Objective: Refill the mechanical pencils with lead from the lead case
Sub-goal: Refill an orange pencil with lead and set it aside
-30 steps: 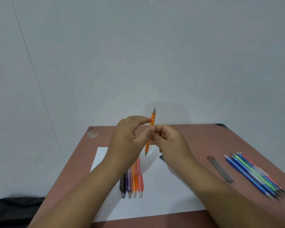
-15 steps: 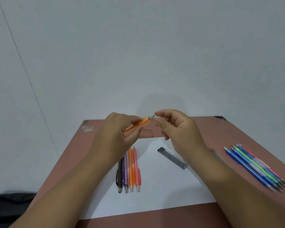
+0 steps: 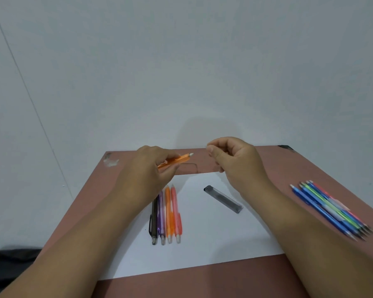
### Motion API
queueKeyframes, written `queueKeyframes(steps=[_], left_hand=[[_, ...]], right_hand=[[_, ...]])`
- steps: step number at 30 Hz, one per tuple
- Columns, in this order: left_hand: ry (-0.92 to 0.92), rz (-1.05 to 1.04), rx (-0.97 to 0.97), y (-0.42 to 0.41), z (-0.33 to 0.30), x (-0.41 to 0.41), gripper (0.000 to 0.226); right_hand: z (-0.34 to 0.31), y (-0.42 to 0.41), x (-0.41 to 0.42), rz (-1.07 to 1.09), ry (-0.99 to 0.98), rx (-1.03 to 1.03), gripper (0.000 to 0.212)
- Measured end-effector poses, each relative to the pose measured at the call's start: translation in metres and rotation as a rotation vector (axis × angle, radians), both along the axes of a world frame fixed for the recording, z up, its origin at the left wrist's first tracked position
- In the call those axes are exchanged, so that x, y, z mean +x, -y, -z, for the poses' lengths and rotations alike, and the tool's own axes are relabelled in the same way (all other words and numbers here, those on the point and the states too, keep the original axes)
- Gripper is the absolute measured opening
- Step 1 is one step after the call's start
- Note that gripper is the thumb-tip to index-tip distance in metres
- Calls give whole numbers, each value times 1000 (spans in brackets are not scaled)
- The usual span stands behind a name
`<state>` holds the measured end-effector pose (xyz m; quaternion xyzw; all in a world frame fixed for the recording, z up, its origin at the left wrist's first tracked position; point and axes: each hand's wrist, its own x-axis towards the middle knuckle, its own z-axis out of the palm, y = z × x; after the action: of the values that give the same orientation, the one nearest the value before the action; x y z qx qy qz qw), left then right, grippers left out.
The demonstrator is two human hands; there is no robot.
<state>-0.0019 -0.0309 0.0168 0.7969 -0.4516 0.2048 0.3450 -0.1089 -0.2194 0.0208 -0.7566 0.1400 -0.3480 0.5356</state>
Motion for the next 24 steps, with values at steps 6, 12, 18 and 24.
queueKeyframes(steps=[6, 12, 18, 24], left_hand=[[-60, -11, 5, -1, 4, 7, 20], [-92, -13, 18, 0, 5, 8, 17], [-129, 3, 19, 1, 7, 9, 17], [-126, 5, 16, 1, 7, 8, 18]], right_hand=[[16, 21, 7, 96, -399, -403, 13], [22, 25, 13, 97, -519, -542, 13], [22, 26, 14, 76, -563, -534, 16], [22, 28, 14, 72, -565, -498, 15]])
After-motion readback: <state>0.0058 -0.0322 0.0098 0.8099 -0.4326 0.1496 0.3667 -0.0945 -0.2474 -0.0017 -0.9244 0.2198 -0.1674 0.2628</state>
